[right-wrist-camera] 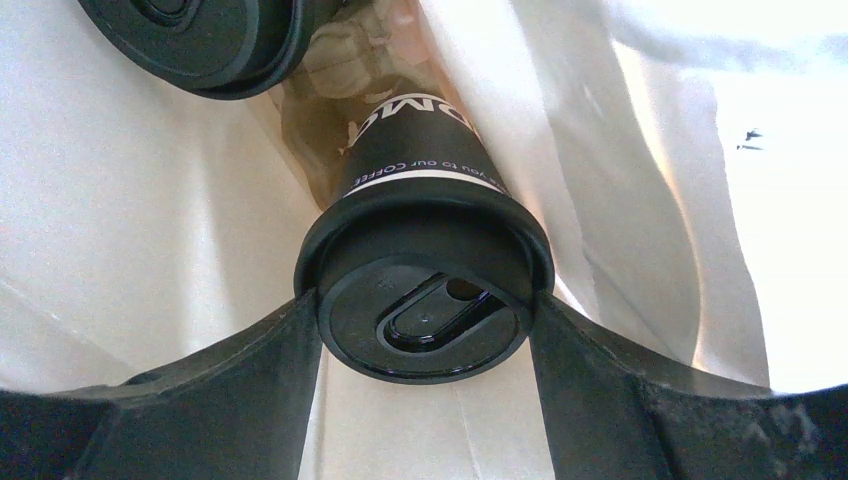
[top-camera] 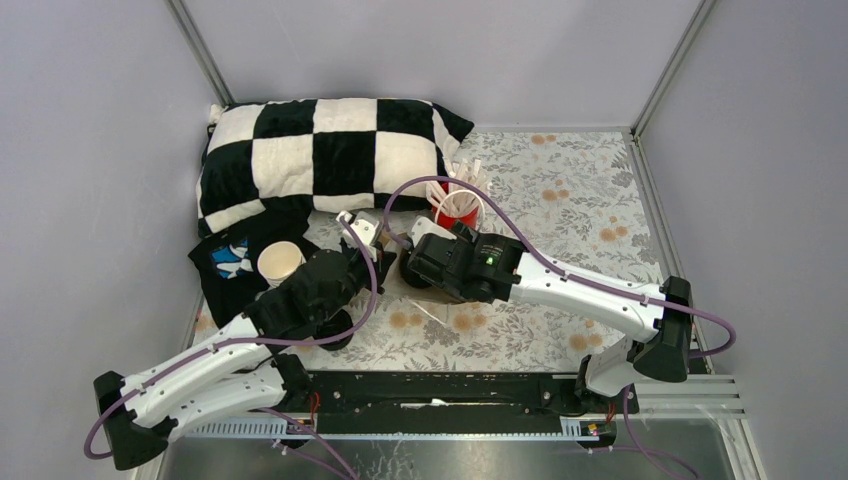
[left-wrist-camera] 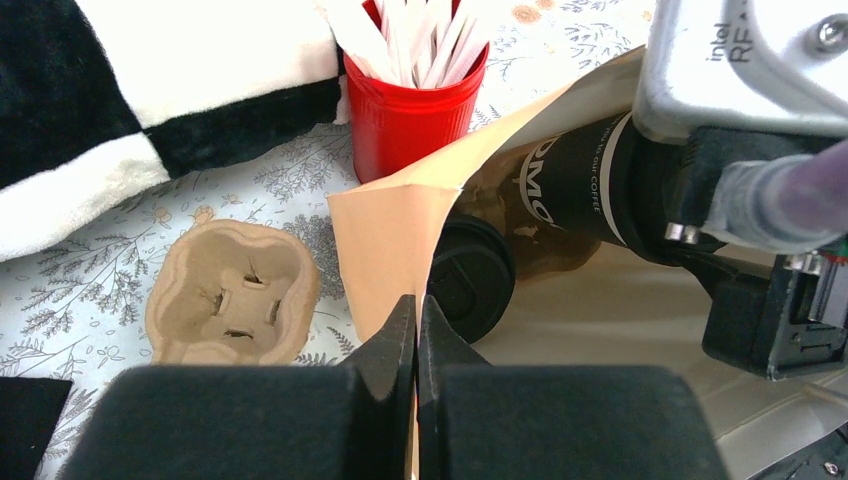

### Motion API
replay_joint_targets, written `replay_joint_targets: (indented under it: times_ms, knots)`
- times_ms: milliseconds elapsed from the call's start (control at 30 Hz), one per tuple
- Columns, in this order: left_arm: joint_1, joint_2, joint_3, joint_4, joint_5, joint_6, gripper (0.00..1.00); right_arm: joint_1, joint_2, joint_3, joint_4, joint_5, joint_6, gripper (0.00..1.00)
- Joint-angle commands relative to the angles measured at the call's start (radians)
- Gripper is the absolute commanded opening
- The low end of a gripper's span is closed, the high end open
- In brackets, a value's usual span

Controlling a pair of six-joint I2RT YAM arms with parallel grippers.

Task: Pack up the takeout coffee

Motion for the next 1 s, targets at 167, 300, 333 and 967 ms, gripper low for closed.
replay_joint_targets:
  times_ms: [167, 300, 333, 967]
  knots:
    - [-0.003, 0.010, 0.034, 0.056, 0.015, 0.039, 0.00, -0.021, -0.041, -0.111, 0.148, 0.017, 0.000, 0.33]
    - [-0.004, 0.014, 0.022, 0.080, 0.001, 0.044, 0.00, -0.033, -0.060, -0.177, 0.193, 0.003, -0.031, 0.33]
    - [-0.004, 0.015, 0.018, 0.088, -0.002, 0.046, 0.00, -0.035, -0.061, -0.186, 0.198, 0.010, -0.034, 0.33]
    - [-0.004, 0.009, -0.017, 0.068, -0.011, 0.027, 0.00, -0.093, -0.174, -0.238, 0.301, -0.004, 0.009, 0.33]
